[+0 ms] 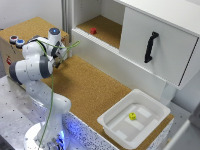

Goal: Close the cabinet drawer

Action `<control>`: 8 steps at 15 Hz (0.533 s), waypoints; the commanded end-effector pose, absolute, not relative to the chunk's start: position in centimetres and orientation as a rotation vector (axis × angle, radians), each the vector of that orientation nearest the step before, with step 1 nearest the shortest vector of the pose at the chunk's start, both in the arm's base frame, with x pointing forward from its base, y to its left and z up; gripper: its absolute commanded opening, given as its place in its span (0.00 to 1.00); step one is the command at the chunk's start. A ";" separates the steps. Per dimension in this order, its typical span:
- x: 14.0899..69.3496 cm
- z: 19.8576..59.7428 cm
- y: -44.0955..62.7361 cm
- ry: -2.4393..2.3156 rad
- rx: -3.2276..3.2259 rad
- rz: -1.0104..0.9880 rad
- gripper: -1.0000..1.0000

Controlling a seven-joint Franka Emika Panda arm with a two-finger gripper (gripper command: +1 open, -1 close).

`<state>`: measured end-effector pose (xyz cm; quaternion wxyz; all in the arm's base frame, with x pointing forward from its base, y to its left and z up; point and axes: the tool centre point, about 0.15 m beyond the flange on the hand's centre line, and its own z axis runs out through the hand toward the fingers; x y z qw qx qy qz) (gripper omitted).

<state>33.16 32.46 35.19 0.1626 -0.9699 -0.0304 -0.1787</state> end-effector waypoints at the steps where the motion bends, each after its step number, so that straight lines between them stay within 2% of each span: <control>1: 31.2 38.5 28.1 -0.015 -2.793 -0.705 1.00; 8: 31.7 39.2 26.0 -0.008 -2.852 -0.753 1.00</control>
